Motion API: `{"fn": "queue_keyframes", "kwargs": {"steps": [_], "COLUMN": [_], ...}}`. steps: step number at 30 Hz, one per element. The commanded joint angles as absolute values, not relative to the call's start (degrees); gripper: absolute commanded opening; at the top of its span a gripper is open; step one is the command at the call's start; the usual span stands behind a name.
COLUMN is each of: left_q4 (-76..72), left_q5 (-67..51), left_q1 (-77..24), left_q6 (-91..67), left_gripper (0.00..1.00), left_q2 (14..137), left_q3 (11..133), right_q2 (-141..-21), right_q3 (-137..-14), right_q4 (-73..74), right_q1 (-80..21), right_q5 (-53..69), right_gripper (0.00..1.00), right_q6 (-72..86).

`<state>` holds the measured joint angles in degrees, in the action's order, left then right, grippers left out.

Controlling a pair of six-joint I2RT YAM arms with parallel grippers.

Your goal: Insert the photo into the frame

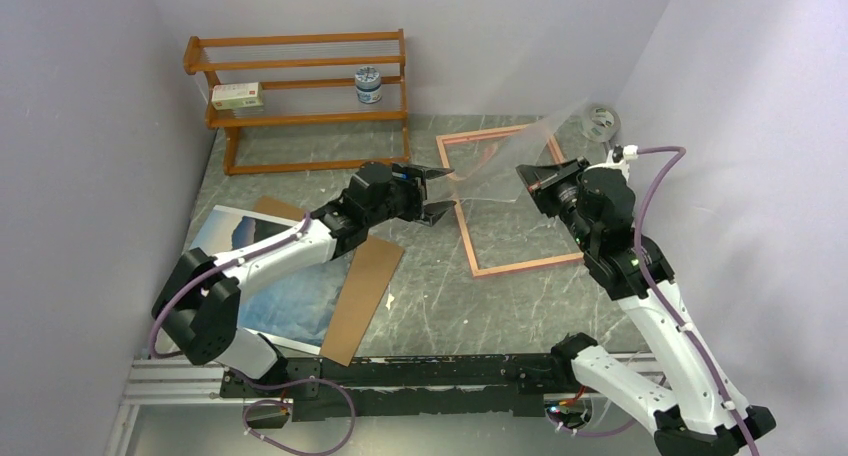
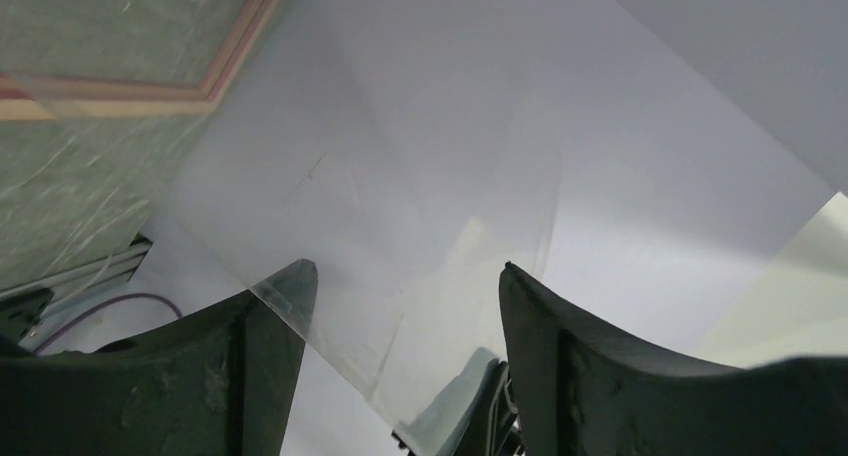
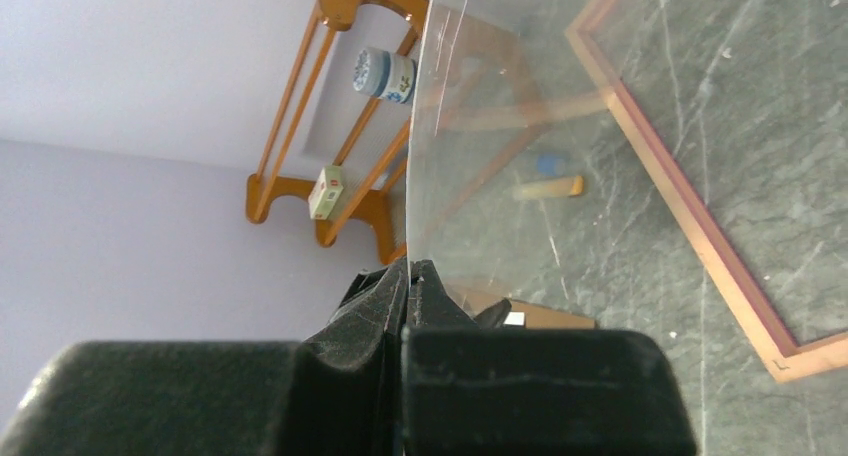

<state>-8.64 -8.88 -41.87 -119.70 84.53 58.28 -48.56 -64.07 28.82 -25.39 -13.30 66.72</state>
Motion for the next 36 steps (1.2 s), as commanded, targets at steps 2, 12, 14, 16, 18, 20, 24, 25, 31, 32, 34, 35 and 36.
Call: {"fn": "queue_keyframes", "kwargs": {"steps": [2, 12, 14, 16, 18, 20, 24, 25, 31, 32, 34, 35, 36], "left_q4": [-14.28, -13.01, -14.83, -14.82, -13.45, -10.96, -6.58, -5.03, 7.70, 11.60, 18.36, 19.87, 21.50], "left_q5": [-0.28, 1.61, 2.32, 2.30, 2.13, 1.90, 1.90, 2.16, 3.65, 3.87, 3.57, 3.56, 3.25], "left_q1": [-44.25, -45.26, -45.26, -45.26, -45.26, -45.26, -45.18, -45.18, -44.75, -44.87, -44.83, -44.86, -44.85], "left_q6": [-128.39, -128.07, -127.89, -127.22, -124.82, -121.75, -115.24, -113.72, -93.03, -88.87, -82.28, -79.10, -75.67], "left_gripper": [0.65, 0.23, 0.07, 0.03, 0.03, 0.03, 0.03, 0.03, 0.02, 0.03, 0.03, 0.03, 0.03], "left_q2": [87.26, 90.02, 90.25, 90.31, 89.82, 89.12, 87.03, 86.44, 81.57, 80.73, 78.77, 77.76, 76.84], "left_q3": [61.19, 63.95, 63.26, 63.38, 64.17, 65.21, 66.39, 66.64, 71.55, 72.93, 73.72, 73.39, 73.10], "right_q2": [-45.28, -40.68, -40.29, -40.00, -39.70, -38.99, -36.63, -35.58, -28.83, -28.80, -29.65, -30.73, -32.12], "right_q3": [-61.22, -60.35, -60.69, -61.57, -62.46, -63.13, -65.39, -65.85, -69.36, -70.22, -70.89, -70.88, -70.61], "right_q4": [22.76, 27.71, 30.09, 33.86, 37.96, 41.96, 52.11, 54.31, 58.25, 58.60, 58.60, 58.07, 57.11], "right_q1": [-25.41, -25.44, -25.40, -25.40, -25.40, -25.41, -25.43, -25.43, -25.40, -25.42, -25.40, -25.47, -25.44], "right_q5": [-13.71, -13.86, -13.96, -14.76, -16.11, -17.22, -20.70, -21.70, -29.15, -30.61, -32.78, -33.45, -33.38], "right_gripper": [0.00, 0.02, 0.11, 0.33, 0.54, 0.70, 0.81, 0.83, 0.84, 0.83, 0.83, 0.83, 0.83], "right_q6": [67.14, 64.74, 64.69, 64.96, 64.81, 63.26, 62.32, 62.31, 53.68, 51.52, 47.47, 45.81, 44.11]}}
